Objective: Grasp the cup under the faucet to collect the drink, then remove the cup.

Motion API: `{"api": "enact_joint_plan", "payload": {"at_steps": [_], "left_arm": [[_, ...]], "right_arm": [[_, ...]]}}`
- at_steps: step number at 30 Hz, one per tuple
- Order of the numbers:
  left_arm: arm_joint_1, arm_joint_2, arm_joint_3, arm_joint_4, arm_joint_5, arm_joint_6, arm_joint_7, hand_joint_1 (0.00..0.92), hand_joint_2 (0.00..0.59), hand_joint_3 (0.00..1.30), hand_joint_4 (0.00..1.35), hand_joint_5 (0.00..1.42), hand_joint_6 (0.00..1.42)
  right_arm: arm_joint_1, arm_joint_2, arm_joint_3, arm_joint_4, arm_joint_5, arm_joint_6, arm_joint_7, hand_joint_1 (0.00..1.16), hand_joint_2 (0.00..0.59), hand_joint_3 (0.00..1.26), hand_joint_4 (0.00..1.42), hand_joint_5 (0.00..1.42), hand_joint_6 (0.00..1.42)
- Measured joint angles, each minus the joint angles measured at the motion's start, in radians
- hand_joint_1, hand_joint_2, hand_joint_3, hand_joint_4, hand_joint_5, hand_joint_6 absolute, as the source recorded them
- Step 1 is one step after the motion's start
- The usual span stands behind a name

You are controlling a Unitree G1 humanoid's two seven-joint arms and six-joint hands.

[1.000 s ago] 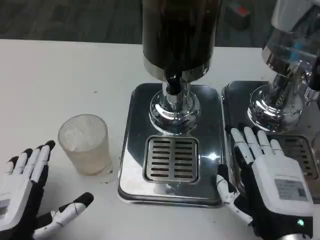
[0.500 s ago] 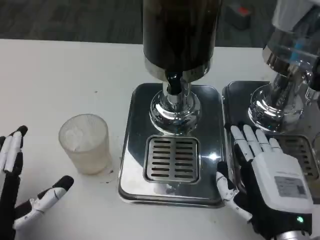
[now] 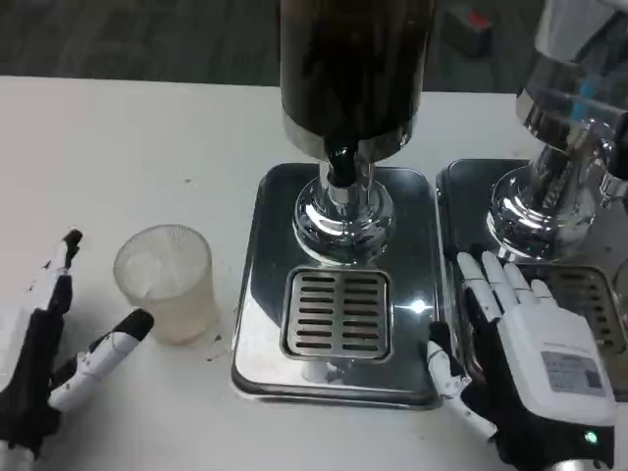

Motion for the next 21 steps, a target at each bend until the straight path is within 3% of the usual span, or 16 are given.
{"api": "enact_joint_plan", "payload": {"at_steps": [6, 13, 21], "left_arm": [[-0.063, 0.0, -0.033, 0.106, 0.016, -0.033, -0.019, 0.159, 0.026, 0.0, 0.0, 0.0, 0.0], [-0.15, -0.005, -0.064, 0.225, 0.018, -0.055, -0.033, 0.201, 0.035, 0.0, 0.0, 0.0, 0.0], [-0.229, -0.022, -0.072, 0.322, -0.009, -0.118, -0.058, 0.216, 0.038, 0.0, 0.0, 0.1, 0.1]], "right_arm": [[0.022, 0.001, -0.006, -0.007, 0.016, 0.003, 0.0, 0.22, 0.526, 0.08, 0.03, 0.08, 0.06], [0.044, 0.008, 0.002, -0.01, 0.019, 0.003, 0.0, 0.22, 0.509, 0.08, 0.03, 0.09, 0.09], [0.06, 0.024, 0.004, -0.013, 0.019, 0.003, 0.0, 0.2, 0.482, 0.07, 0.03, 0.11, 0.13]]}}
